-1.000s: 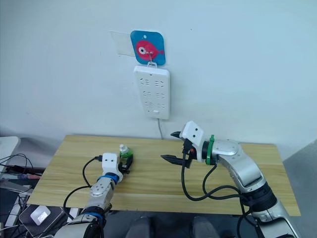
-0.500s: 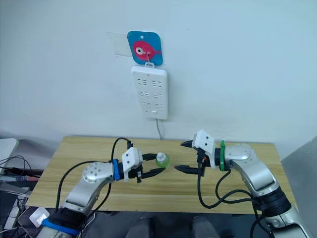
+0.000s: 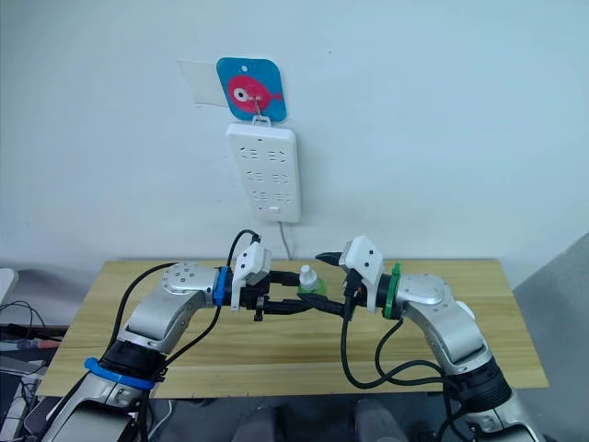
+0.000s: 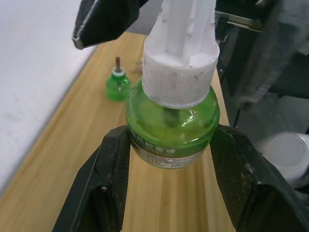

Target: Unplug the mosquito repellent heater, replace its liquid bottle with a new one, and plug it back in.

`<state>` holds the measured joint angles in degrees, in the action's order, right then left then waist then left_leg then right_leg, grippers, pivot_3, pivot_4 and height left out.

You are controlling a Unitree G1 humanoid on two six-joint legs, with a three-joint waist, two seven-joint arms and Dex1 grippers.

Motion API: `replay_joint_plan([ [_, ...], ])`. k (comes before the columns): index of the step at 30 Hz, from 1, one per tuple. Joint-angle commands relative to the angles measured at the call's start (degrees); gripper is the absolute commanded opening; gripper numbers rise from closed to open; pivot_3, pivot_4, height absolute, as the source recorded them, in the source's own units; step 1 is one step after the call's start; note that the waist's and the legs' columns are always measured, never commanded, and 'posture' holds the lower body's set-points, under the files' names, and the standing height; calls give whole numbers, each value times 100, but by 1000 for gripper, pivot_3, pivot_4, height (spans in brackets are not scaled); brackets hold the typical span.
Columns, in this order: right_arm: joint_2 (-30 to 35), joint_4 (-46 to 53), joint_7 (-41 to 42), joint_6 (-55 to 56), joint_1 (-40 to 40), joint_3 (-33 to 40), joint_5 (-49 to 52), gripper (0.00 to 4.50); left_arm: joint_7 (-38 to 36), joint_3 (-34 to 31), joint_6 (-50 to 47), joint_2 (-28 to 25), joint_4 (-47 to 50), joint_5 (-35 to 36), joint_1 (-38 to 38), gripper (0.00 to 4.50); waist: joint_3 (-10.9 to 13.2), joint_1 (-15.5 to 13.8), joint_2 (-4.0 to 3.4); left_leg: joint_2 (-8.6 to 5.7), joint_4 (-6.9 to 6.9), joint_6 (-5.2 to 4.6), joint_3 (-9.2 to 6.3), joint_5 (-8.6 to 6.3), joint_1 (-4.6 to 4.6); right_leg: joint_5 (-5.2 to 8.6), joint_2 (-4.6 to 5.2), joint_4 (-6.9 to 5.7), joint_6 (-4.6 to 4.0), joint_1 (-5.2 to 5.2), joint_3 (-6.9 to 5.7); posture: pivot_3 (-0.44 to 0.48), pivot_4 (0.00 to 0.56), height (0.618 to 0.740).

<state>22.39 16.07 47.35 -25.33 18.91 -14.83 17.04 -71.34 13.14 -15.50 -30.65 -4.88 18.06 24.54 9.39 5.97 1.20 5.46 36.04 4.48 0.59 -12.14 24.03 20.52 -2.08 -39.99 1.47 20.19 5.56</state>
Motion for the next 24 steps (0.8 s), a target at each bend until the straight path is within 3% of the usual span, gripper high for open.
replay_joint_plan([
  [1,62,290,78,70,-18,79,126,2851,-112,-89,-7,1,79,127,79,2163,0,29,0,0,1,0,-1,0,0,0,0,0,0,-1,-1,-157,127,740],
  [6,113,255,214,62,15,97,203,1044,-134,-100,-38,0,79,113,80,2163,0,56,0,0,0,0,-2,0,0,0,0,0,0,0,-1,-144,128,740],
  [11,188,171,661,-32,198,95,558,1032,-231,-61,51,-54,111,63,4,2163,0,55,0,-1,1,0,-3,0,0,0,0,0,0,-1,-1,-131,128,740],
  [14,393,-127,1482,307,573,-164,538,1032,-371,16,400,-39,73,-43,-88,2163,0,54,0,-1,2,0,-1,0,-2,0,0,0,0,-2,0,-127,124,740],
  [20,322,-1614,3696,1129,1665,-678,610,1032,-755,271,1261,-62,-36,-283,-295,2163,0,55,-1,-1,1,-1,-5,0,-6,0,0,0,-1,-5,-2,-72,120,740],
  [24,98,-2586,4251,1706,2147,-784,344,1032,-807,318,1352,-70,-21,-300,-333,2163,0,34,-1,-1,3,-2,-10,0,-8,-1,0,0,-1,-9,-7,-47,119,740],
])
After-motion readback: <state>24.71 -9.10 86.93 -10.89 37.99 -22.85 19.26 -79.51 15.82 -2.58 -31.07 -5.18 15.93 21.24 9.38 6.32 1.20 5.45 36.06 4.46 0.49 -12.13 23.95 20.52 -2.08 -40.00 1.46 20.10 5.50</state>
